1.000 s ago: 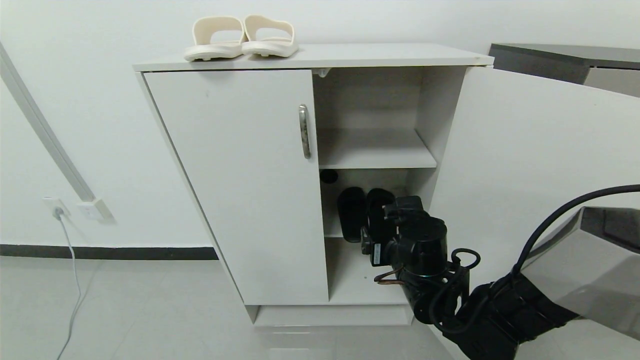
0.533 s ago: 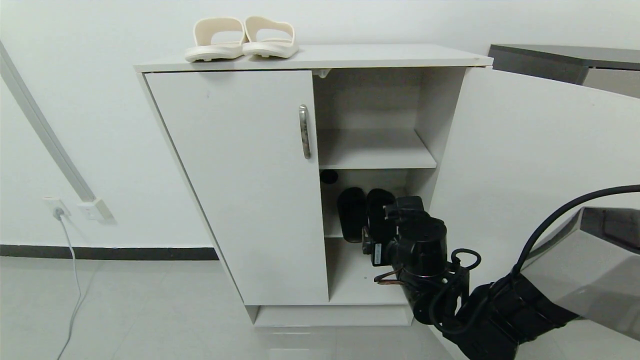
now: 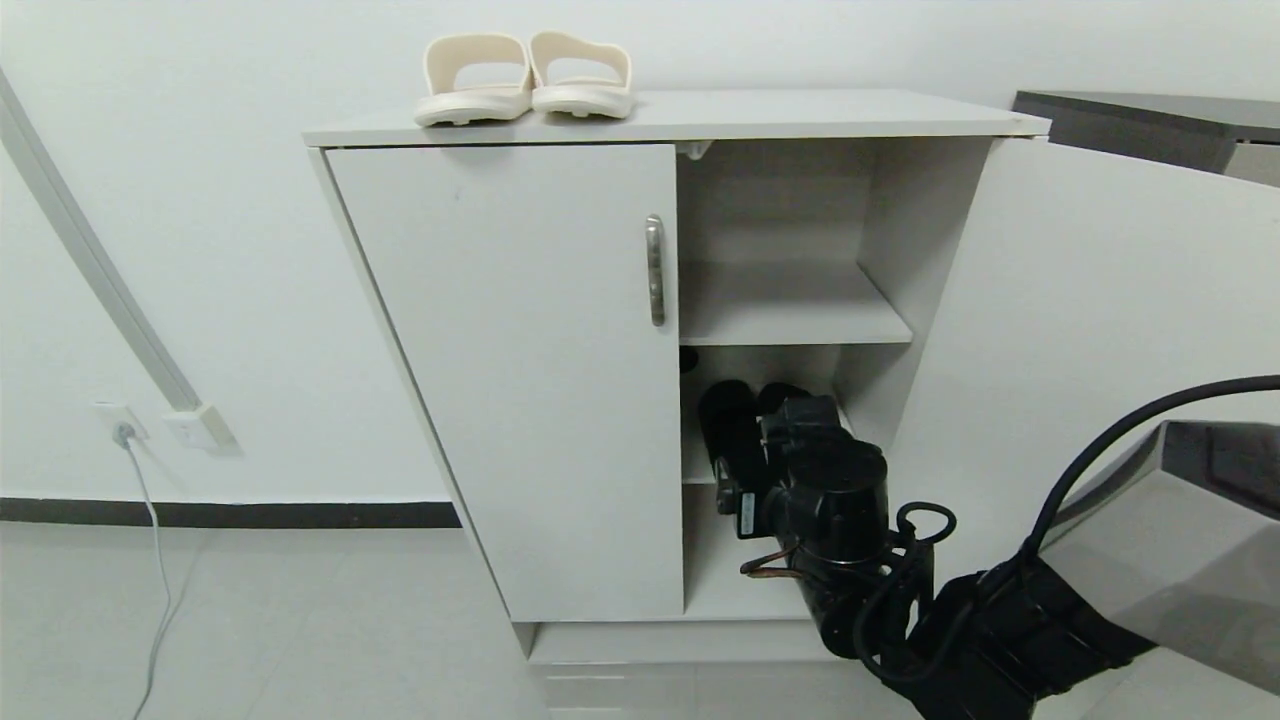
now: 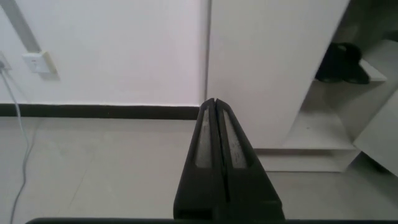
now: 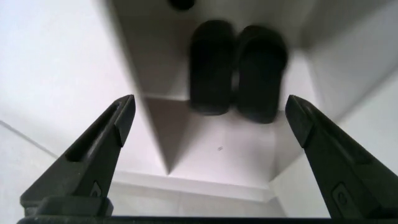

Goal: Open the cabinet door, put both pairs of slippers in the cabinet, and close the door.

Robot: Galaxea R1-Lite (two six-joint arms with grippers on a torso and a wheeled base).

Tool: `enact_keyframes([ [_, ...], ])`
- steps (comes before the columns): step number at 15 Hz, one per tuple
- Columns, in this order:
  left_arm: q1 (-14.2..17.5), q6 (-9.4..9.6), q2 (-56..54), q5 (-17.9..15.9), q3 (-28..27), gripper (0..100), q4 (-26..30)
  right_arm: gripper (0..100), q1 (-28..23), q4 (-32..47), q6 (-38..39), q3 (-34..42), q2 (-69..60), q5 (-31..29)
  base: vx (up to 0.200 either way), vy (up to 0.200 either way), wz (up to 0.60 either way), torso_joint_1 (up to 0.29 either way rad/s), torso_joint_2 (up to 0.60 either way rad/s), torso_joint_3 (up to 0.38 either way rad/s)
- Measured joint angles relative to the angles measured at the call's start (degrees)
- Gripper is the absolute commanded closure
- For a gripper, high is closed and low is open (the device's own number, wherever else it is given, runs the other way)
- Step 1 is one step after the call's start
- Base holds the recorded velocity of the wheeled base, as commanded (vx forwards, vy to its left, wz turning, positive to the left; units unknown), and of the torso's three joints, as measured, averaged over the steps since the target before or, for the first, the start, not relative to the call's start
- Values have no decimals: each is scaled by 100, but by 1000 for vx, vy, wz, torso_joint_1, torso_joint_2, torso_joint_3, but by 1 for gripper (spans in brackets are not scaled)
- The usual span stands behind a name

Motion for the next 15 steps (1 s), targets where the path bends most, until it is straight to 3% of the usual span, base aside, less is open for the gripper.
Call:
enact_keyframes([
  [7, -4, -4, 0, -4, 0, 100, -6, 0, 4, 6, 2, 45, 2, -2, 0, 200, 0, 2, 1, 2],
  [15, -4, 2, 0, 7, -1, 100, -2, 0, 94, 0, -54, 98, 46, 4, 0, 0, 0, 0, 0, 0],
])
